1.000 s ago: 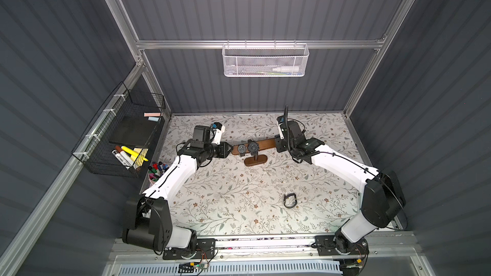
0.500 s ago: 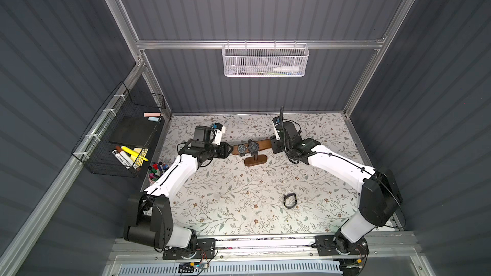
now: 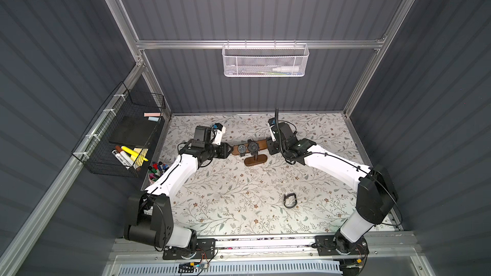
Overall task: Place watch on stand
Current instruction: Place the watch on the stand.
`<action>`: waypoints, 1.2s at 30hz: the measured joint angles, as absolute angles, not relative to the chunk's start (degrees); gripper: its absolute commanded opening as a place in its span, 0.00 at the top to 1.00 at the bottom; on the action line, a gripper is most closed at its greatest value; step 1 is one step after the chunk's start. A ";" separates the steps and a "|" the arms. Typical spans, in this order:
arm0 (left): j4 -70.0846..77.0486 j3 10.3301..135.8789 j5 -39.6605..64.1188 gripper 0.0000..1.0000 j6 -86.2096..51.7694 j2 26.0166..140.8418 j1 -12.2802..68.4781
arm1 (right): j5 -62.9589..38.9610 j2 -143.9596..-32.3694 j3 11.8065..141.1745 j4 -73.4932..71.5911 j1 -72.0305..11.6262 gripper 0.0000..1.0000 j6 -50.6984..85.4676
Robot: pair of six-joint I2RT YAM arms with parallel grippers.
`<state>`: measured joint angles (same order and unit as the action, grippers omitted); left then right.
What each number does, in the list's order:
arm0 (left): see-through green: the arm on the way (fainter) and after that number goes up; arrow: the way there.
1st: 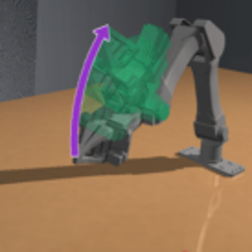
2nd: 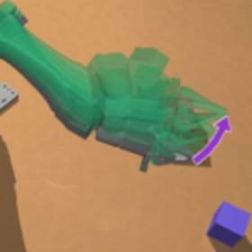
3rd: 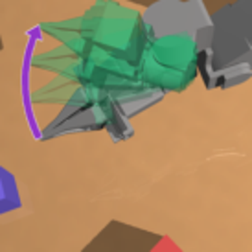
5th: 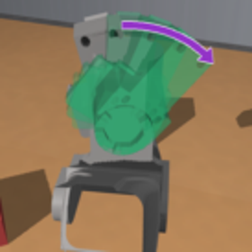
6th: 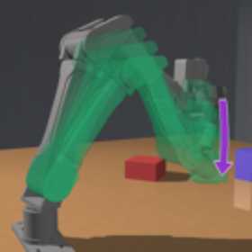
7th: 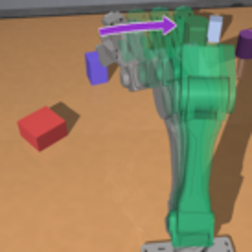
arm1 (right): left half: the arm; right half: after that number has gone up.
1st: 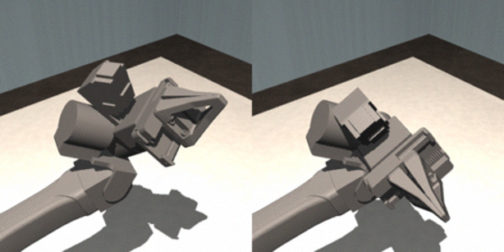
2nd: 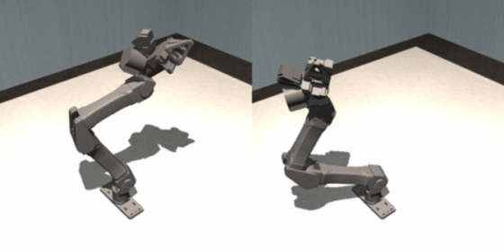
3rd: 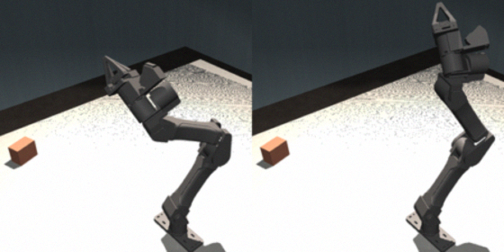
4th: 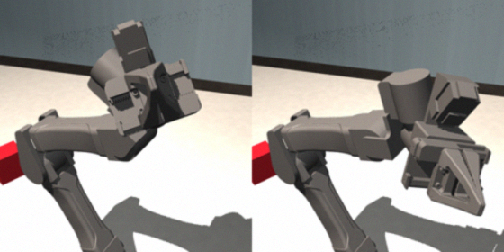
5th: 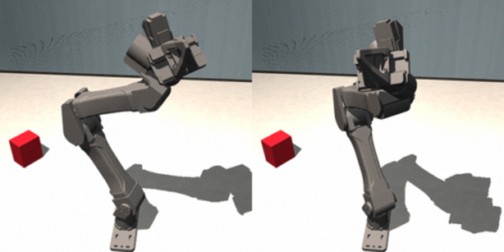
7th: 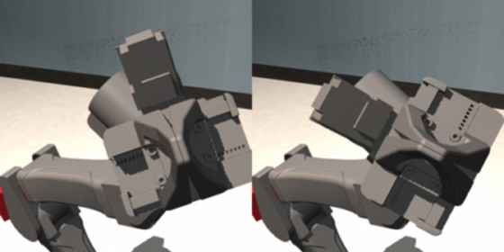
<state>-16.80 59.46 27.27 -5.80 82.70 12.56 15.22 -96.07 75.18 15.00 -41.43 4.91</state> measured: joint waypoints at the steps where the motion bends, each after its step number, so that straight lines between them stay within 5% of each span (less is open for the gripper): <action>1: -16.80 59.48 27.27 0.72 -5.80 82.78 12.56 | 15.22 -96.09 75.44 15.00 -41.60 0.81 4.93; 36: -16.12 59.48 27.77 0.73 -5.82 83.59 12.60 | 15.35 -99.57 77.67 14.52 -45.08 0.78 7.53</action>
<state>-16.12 59.48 27.77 -5.82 83.59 12.60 15.35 -99.57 77.67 14.52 -45.08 7.53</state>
